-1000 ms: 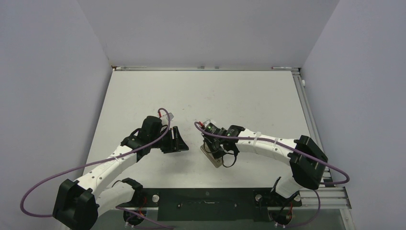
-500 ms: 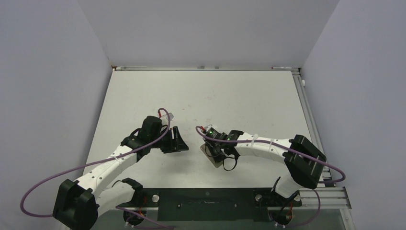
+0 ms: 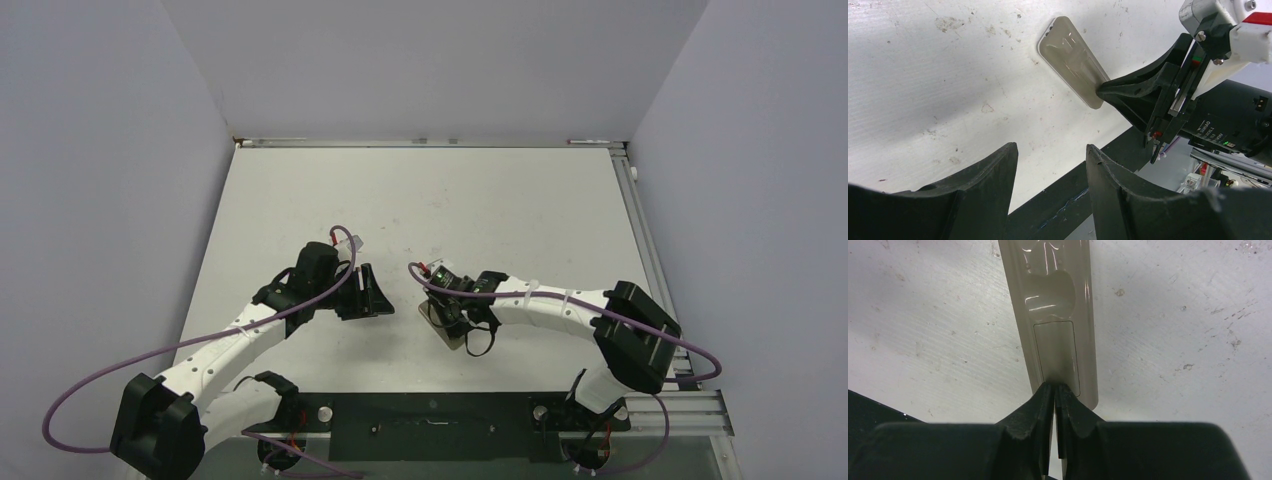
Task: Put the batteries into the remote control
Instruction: Load the battery cover into the remote control.
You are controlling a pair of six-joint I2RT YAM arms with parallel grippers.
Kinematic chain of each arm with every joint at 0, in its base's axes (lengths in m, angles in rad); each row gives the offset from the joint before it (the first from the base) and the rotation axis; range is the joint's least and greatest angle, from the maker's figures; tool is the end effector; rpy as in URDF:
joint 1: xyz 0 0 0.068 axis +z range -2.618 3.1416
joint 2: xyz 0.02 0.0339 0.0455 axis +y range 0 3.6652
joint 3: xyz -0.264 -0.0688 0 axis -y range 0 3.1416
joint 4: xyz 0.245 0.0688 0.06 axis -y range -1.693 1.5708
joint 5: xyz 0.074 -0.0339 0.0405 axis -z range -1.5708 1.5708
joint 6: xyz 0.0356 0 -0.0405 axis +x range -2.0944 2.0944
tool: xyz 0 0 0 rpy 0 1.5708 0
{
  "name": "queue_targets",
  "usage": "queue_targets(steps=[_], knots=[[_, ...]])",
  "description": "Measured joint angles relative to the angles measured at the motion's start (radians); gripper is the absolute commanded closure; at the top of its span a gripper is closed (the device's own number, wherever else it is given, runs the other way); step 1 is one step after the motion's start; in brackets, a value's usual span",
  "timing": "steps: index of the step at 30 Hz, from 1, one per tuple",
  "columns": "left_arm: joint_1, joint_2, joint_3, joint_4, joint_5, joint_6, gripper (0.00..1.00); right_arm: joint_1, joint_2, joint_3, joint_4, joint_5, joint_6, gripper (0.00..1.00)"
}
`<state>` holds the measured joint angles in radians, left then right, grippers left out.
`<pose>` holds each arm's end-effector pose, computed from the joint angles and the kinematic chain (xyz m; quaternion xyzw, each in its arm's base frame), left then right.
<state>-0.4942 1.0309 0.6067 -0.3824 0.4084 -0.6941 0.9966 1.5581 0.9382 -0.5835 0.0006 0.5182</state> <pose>0.1747 -0.1102 0.2168 -0.0154 0.9116 -0.3603 0.1972 0.1577 0.2437 0.1817 -0.2329 0.9552 0.1253 0.1329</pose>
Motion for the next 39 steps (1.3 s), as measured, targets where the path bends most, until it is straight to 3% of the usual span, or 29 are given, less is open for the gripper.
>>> queue_targets(steps=[13, 39], knots=[[0.000, 0.000, 0.000, 0.000, 0.000, 0.000, 0.50, -0.009, -0.007, 0.061, -0.032, 0.052, 0.000, 0.91], [0.000, 0.000, 0.000, -0.001, 0.000, 0.003, 0.50, -0.041, 0.031, 0.022, 0.049, 0.021, -0.001, 0.91]])
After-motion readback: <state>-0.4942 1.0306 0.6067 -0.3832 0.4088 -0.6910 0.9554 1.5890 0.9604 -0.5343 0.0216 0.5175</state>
